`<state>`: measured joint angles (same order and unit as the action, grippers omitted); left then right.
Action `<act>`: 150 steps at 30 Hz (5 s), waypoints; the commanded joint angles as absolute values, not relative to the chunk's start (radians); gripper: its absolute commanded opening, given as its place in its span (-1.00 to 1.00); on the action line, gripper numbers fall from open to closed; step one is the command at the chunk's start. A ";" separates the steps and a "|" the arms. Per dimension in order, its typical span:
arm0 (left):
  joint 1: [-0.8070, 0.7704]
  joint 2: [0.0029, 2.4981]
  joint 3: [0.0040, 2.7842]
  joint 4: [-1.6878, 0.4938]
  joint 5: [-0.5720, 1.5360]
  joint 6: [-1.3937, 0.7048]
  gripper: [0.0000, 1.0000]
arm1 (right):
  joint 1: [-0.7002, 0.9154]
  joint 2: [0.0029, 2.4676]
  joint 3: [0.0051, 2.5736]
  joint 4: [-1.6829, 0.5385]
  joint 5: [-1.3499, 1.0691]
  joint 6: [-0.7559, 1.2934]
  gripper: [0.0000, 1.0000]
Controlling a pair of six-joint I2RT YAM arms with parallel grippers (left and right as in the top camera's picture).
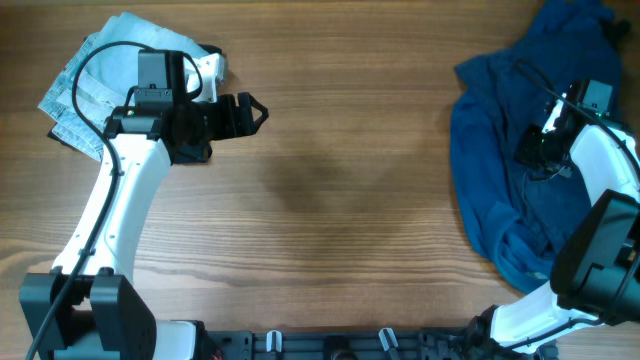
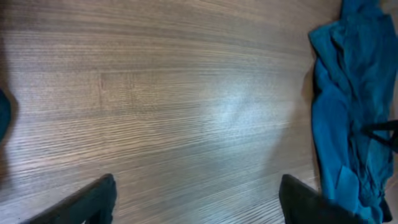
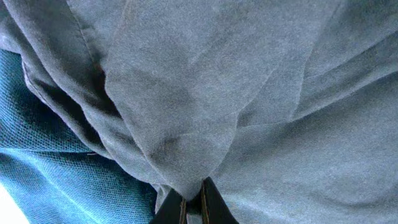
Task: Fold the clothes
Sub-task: 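Reach both grippers to the right pile and grasp the navy shorts, then lift the navy shorts with both grippers and spread them flat at center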
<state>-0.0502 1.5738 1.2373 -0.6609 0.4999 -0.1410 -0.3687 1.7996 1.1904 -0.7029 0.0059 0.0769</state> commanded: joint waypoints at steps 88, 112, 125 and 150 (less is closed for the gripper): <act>-0.187 1.490 1.250 -0.086 0.175 -0.144 -0.92 | 0.836 1.670 1.430 -0.673 0.180 0.596 0.82; -0.163 1.476 1.250 -0.093 0.128 -0.173 -0.92 | 0.725 1.671 1.217 -0.413 0.251 0.588 -0.91; -0.197 0.952 1.250 -0.331 0.130 -0.162 -0.92 | 0.213 1.232 1.803 -1.118 -0.151 0.041 -0.92; -0.219 1.272 1.262 -0.346 0.107 -0.113 -0.92 | 0.139 1.821 2.120 -1.387 -0.157 -0.046 -0.91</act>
